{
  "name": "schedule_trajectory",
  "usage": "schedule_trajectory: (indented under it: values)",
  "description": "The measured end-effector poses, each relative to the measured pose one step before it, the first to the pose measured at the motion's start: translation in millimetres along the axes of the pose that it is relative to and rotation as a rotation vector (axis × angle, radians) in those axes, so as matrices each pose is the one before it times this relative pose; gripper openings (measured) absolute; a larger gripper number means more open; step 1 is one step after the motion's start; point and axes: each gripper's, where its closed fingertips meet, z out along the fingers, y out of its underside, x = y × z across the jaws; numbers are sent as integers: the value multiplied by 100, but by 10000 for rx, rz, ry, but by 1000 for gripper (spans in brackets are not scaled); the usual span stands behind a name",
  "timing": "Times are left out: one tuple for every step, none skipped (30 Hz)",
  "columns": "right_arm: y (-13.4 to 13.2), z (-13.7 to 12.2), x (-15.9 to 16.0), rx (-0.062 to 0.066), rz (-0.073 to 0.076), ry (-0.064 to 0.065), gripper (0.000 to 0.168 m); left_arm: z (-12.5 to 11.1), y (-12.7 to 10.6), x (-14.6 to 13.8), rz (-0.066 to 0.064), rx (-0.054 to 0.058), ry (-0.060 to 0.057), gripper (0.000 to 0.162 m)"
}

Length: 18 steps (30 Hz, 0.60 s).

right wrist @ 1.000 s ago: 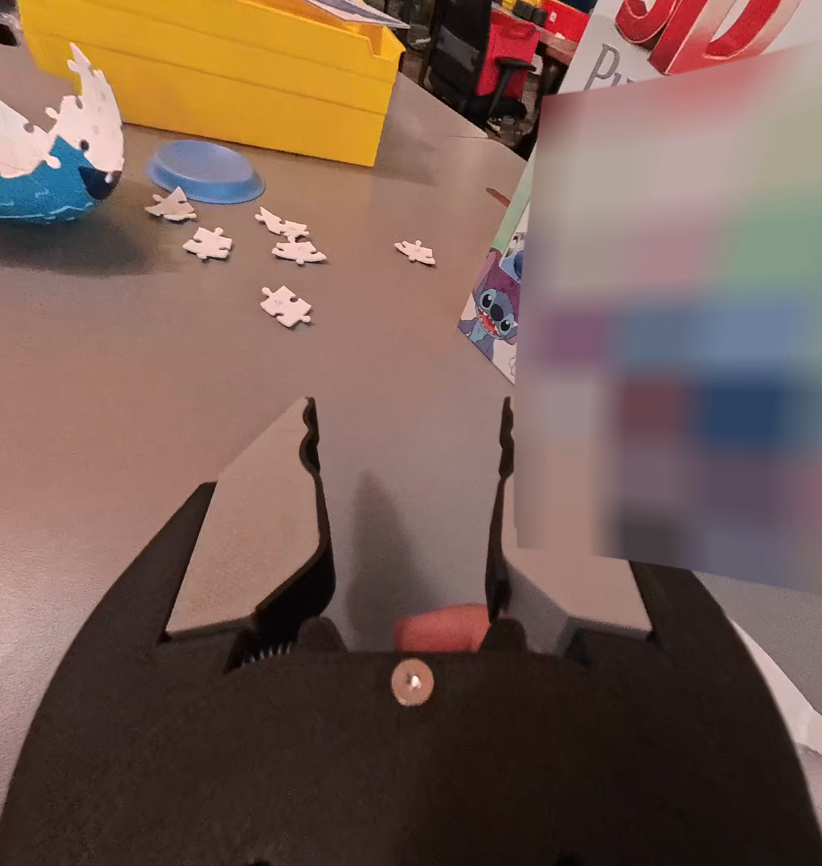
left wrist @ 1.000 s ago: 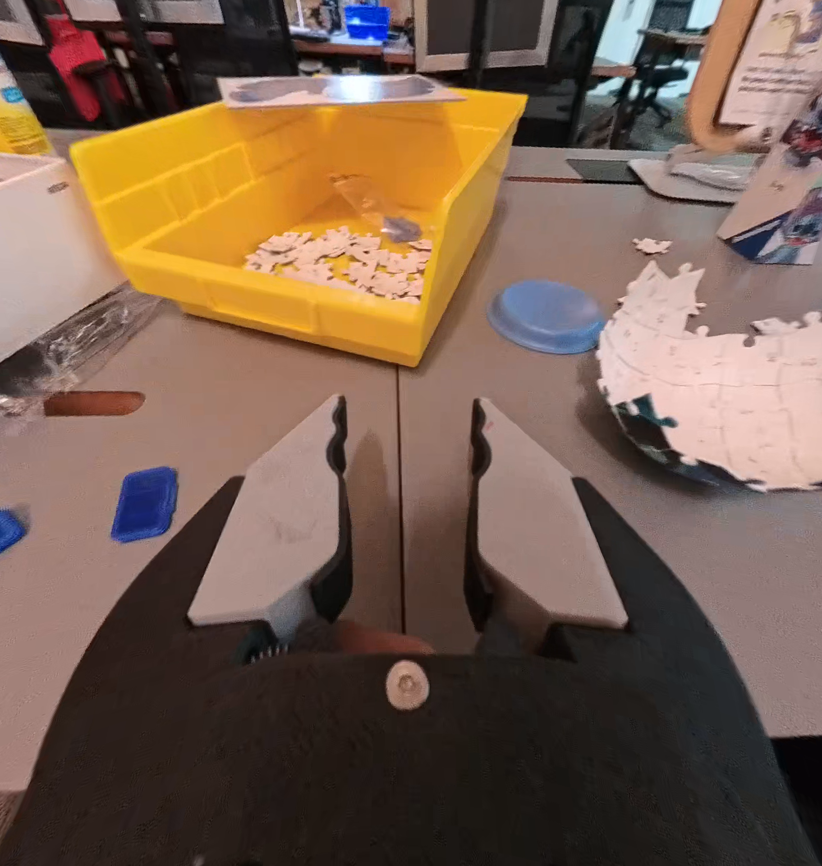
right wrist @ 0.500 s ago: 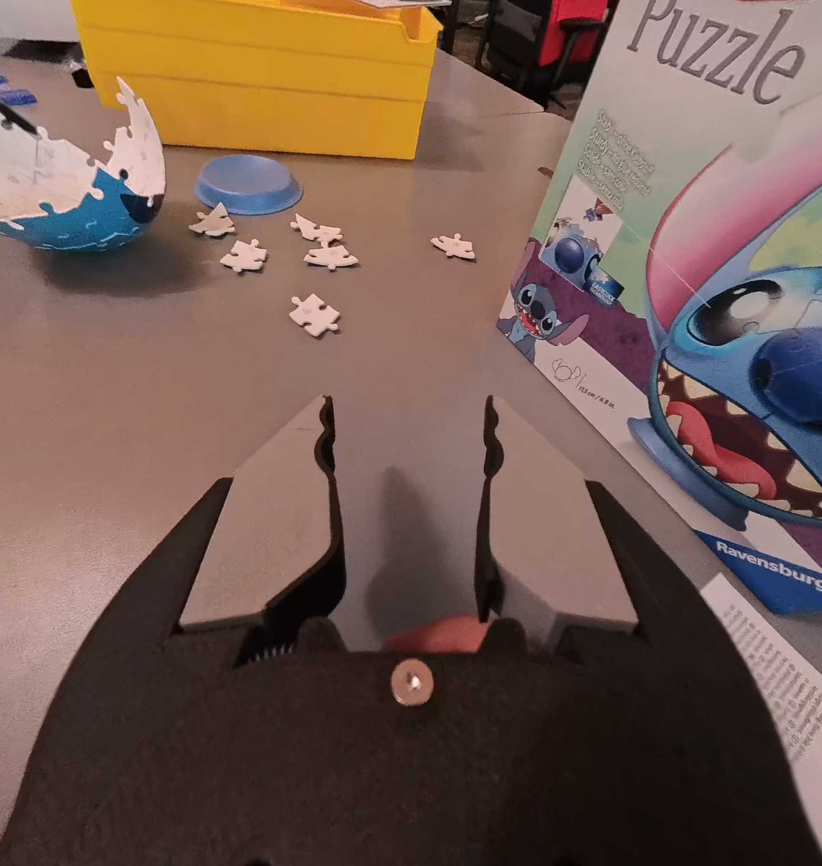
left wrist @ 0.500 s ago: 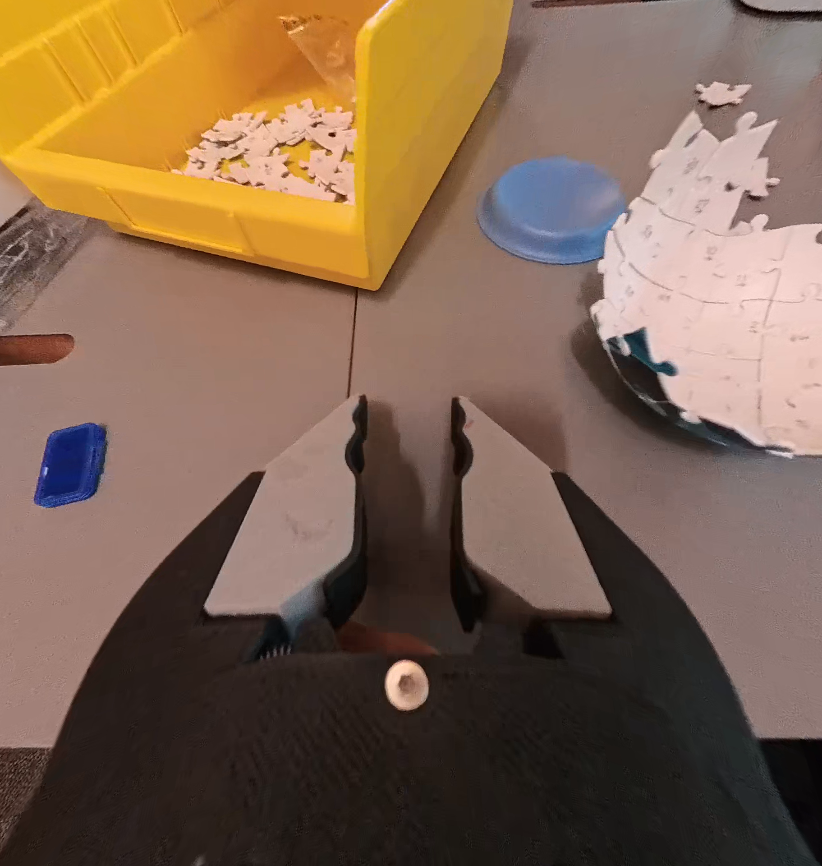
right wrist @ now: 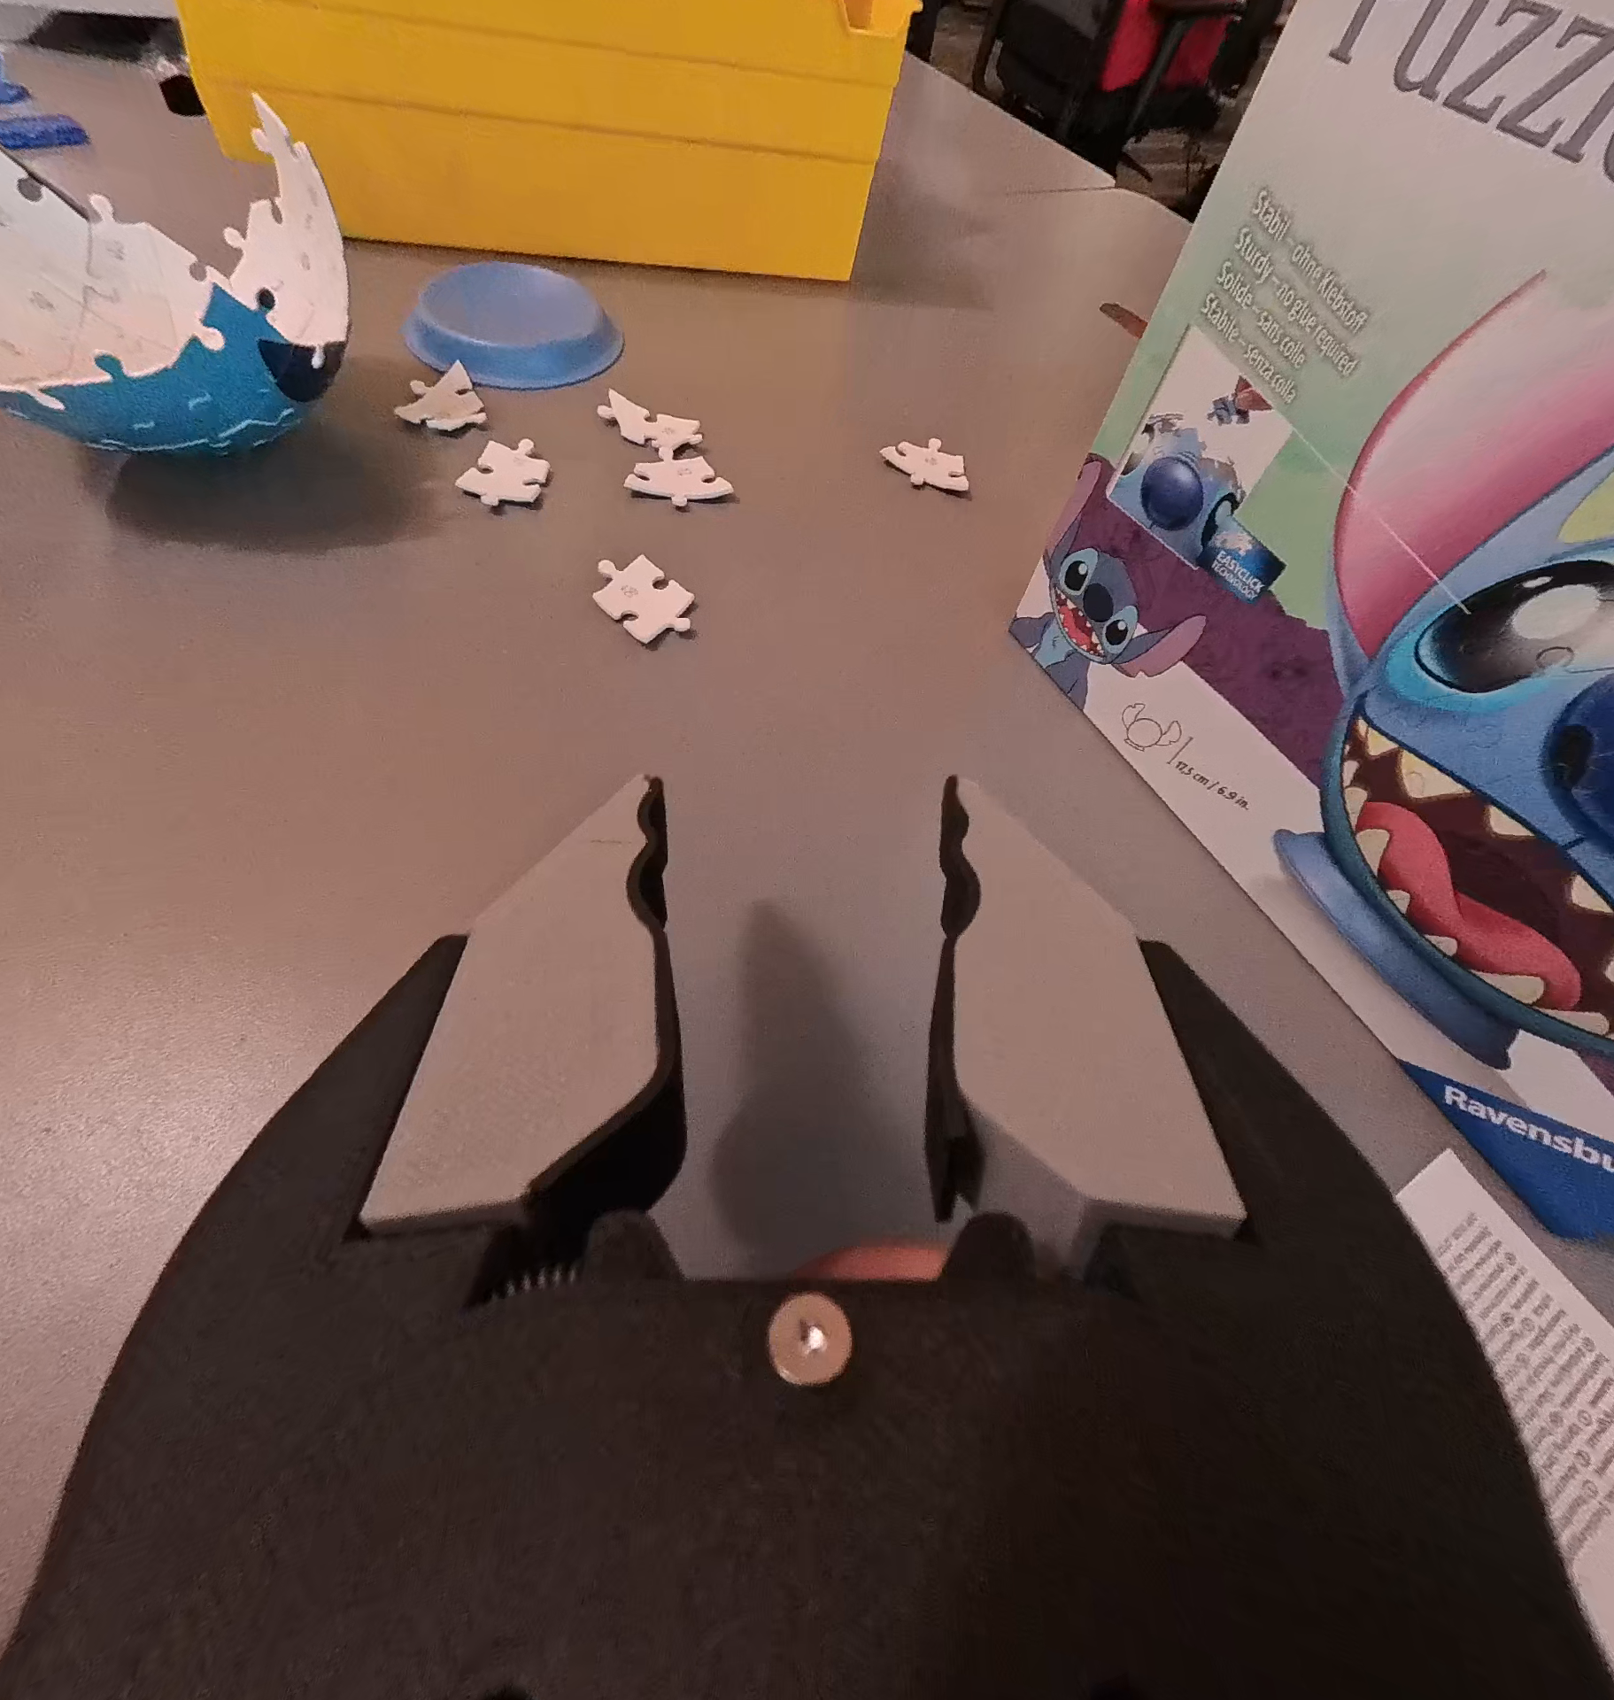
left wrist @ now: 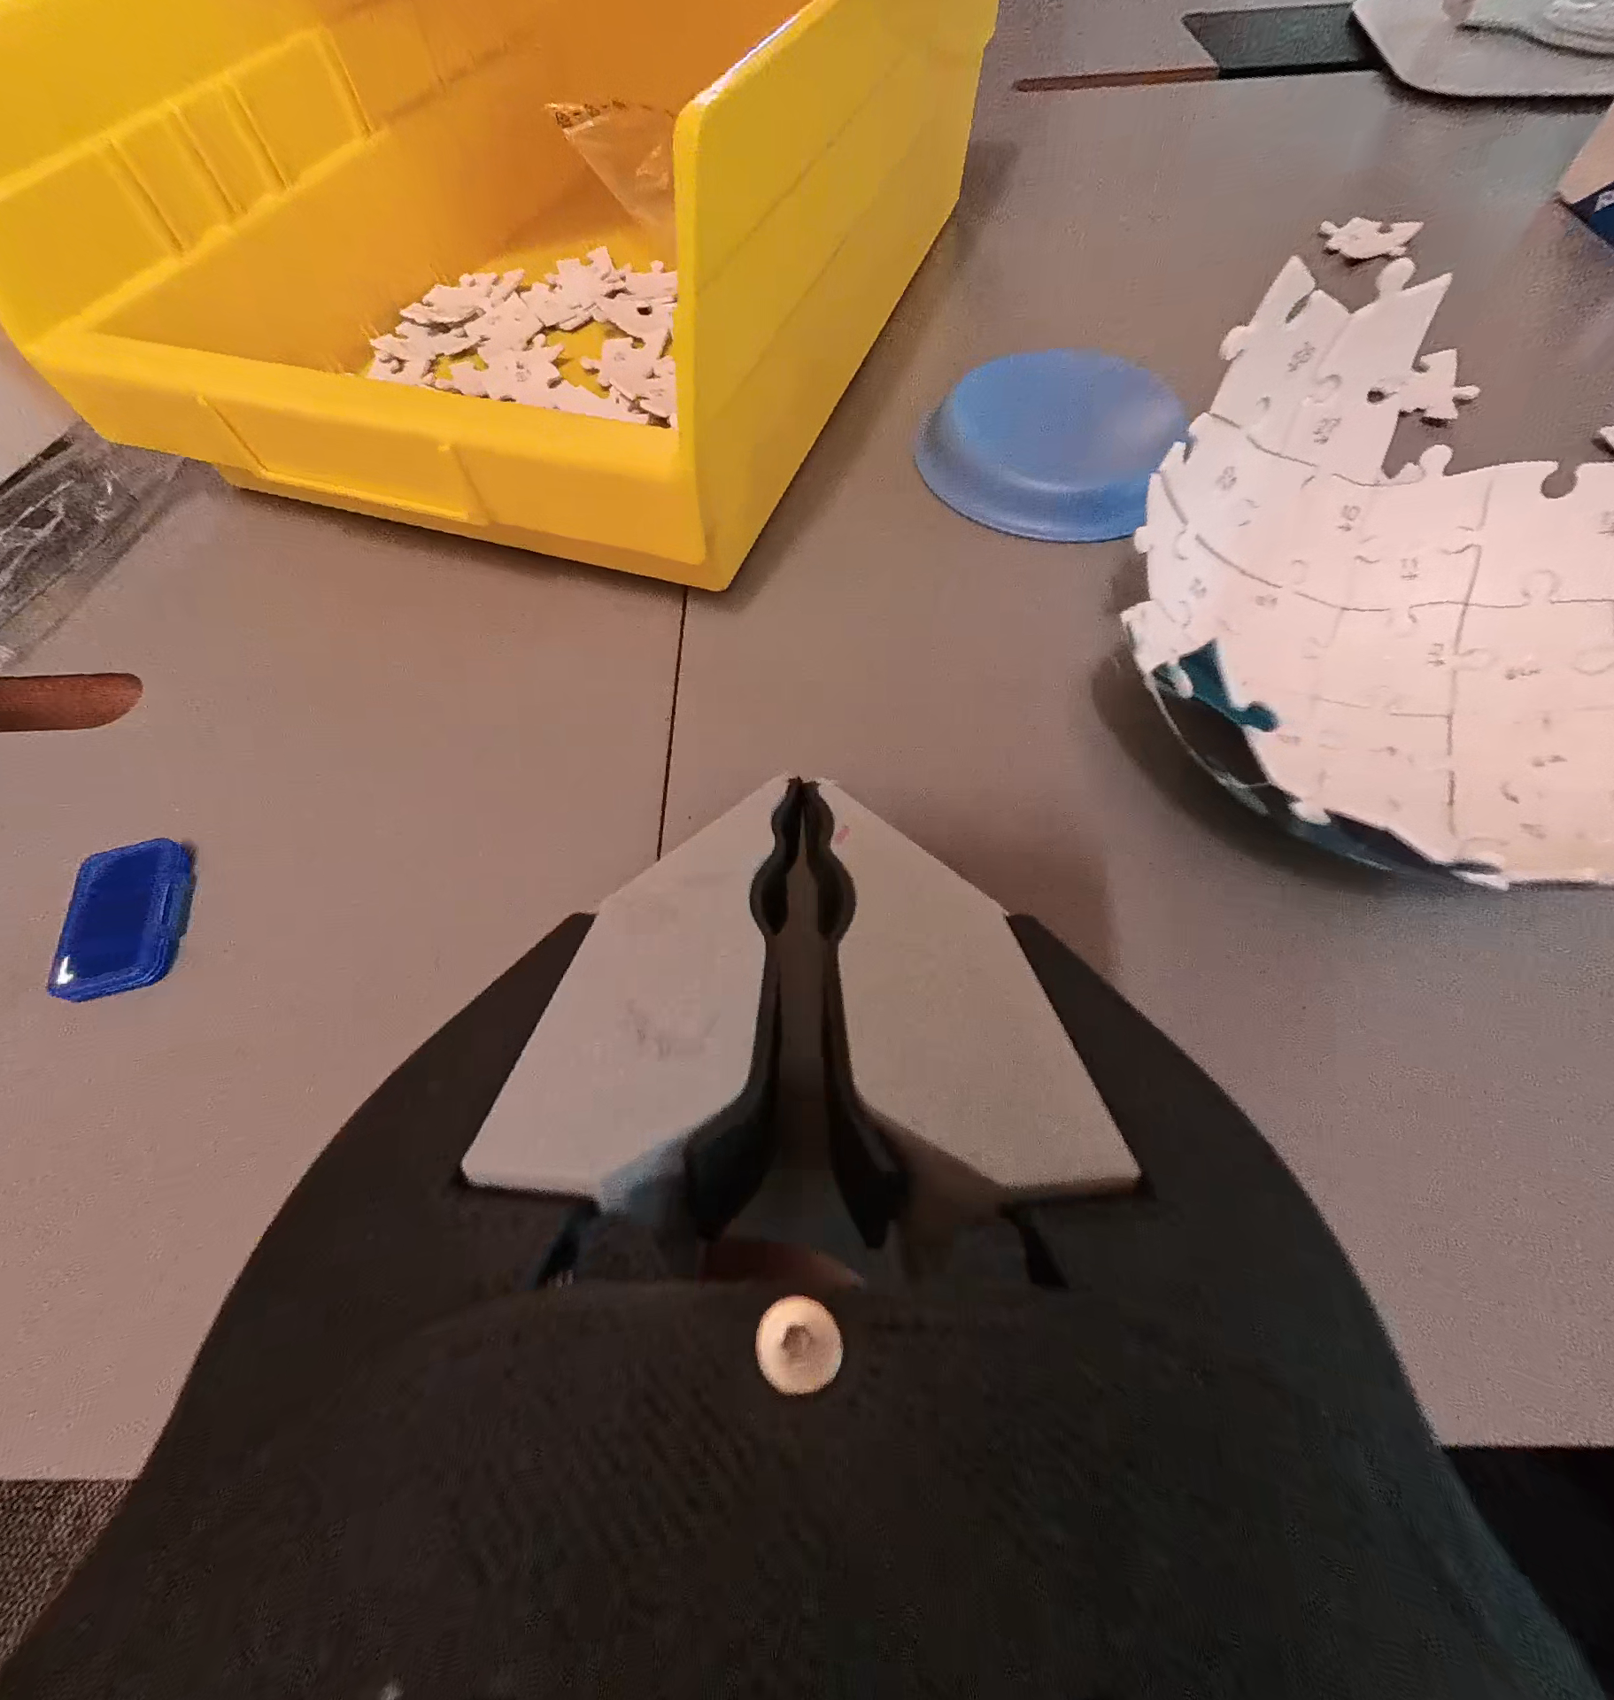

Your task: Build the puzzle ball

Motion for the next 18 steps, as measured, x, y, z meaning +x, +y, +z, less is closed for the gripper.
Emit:
schedule_trajectory:
  values:
    - [84,-52,-25,-42,25,-25,57,1,3,-4,-15,-2,6,0]
    - [69,-57,-5,-24,23,-18,57,6,6,16,-28,-7,25,0]
    - [59,-54,-44,-19,10,-38,56,19,10,-4,-41,-5,27,0]
    - [67,-51,-41,-27,12,-35,55,13,-1,43,-31,-4,49,0]
    - [89,-27,-29,-50,12,-20,55,13,1,80,-1,-7,82,0]
    - [128,-24,-23,-71,-5,-2,54,8,-2,90,9,-2,82,0]
    - [132,-6,-33,-78,-22,11,53,26,1,73,14,-14,67,0]
    - [93,-21,-88,-60,-48,-14,53,35,5,68,20,-23,59,0]
    - [78,-21,-134,-42,-68,-20,53,49,6,105,31,-31,91,0]
    - [49,-32,-106,-32,-72,4,53,55,11,139,43,-39,125,0]
    - [30,5,-95,-25,-74,17,53,60,5,160,30,-48,160,0]
    - [25,20,-109,-27,-83,-5,52,47,3,131,6,-28,141,0]
    - [37,43,-87,-45,-71,-14,52,16,-22,110,19,2,104,0]
    - [58,72,-53,-61,-32,-13,52,19,-5,114,25,-5,100,0]
    - [69,58,-38,-57,-3,-22,52,2,11,112,49,-23,96,0]
    - [-2,25,-42,-19,21,-37,52,-4,43,184,124,-40,153,0]
    - [-118,3,-45,59,62,-56,52,-15,50,230,145,-52,220,2]
    - [-296,24,-86,153,113,-117,50,-6,59,210,54,-102,264,3]
